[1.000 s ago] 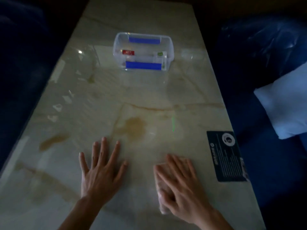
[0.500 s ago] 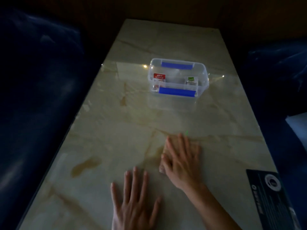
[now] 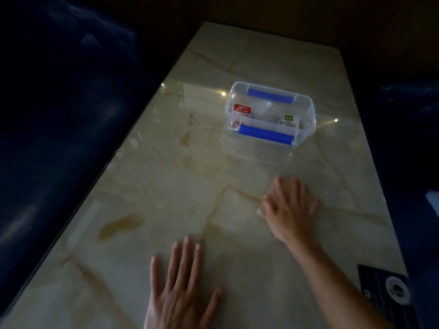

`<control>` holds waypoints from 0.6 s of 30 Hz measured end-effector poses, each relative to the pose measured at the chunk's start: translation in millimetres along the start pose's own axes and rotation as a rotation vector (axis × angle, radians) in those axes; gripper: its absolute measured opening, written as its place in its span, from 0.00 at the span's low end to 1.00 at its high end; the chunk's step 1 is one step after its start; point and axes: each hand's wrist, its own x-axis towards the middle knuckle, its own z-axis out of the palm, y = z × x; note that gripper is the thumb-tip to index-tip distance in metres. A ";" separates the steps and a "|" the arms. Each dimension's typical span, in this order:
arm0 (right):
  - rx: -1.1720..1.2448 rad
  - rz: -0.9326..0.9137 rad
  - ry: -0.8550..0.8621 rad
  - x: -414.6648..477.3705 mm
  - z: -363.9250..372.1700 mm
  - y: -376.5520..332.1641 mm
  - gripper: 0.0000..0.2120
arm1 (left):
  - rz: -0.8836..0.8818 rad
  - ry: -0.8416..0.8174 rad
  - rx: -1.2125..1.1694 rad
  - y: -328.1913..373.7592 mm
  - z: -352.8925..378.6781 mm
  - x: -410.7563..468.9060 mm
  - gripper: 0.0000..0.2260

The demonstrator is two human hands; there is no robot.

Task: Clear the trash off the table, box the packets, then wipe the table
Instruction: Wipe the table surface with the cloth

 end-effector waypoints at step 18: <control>-0.018 -0.318 0.001 -10.0 5.0 -57.3 0.32 | -0.178 -0.057 0.016 -7.3 -13.9 -21.9 0.44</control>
